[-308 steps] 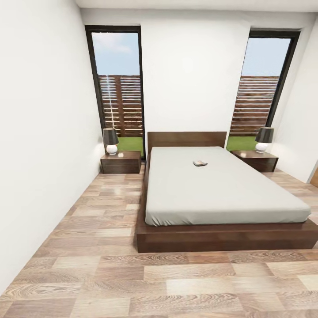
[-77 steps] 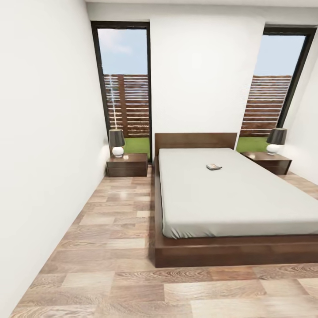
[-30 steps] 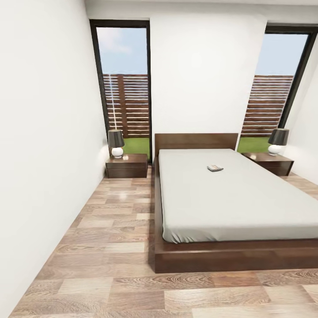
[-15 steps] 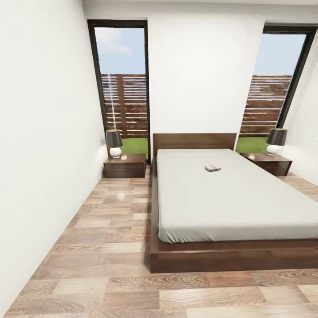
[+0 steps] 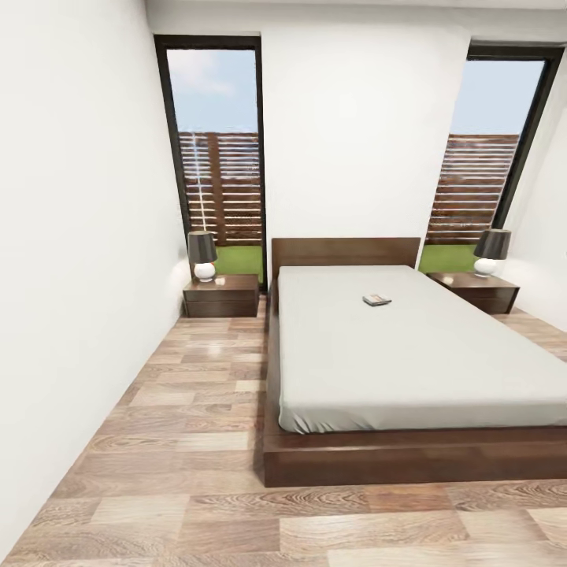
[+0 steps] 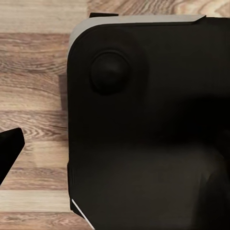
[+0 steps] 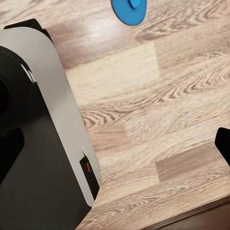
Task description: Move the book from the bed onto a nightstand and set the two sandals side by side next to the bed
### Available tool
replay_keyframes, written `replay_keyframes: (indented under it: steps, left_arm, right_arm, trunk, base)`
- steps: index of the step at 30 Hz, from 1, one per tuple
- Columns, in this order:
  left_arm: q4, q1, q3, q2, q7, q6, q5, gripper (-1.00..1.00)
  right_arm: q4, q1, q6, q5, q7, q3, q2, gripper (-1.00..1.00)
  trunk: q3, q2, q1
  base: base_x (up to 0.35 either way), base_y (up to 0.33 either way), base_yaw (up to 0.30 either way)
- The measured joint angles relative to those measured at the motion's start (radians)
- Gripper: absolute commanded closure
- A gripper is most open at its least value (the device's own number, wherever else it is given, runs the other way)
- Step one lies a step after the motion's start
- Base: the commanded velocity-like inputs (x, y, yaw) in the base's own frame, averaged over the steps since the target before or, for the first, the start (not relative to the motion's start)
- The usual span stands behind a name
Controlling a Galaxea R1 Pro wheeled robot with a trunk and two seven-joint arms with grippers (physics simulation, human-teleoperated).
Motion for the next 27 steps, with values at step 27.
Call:
replay_keyframes:
  steps: [27]
  left_arm:
    - [0.001, -0.002, 0.0, -0.006, -0.005, 0.004, -0.065, -1.0]
  right_arm:
    - [-0.001, -0.001, 0.0, 0.001, 0.01, 0.0, 0.0, -1.0]
  trunk:
    - [0.0, 0.0, 0.0]
  base:
    - [0.041, -0.04, 0.0]
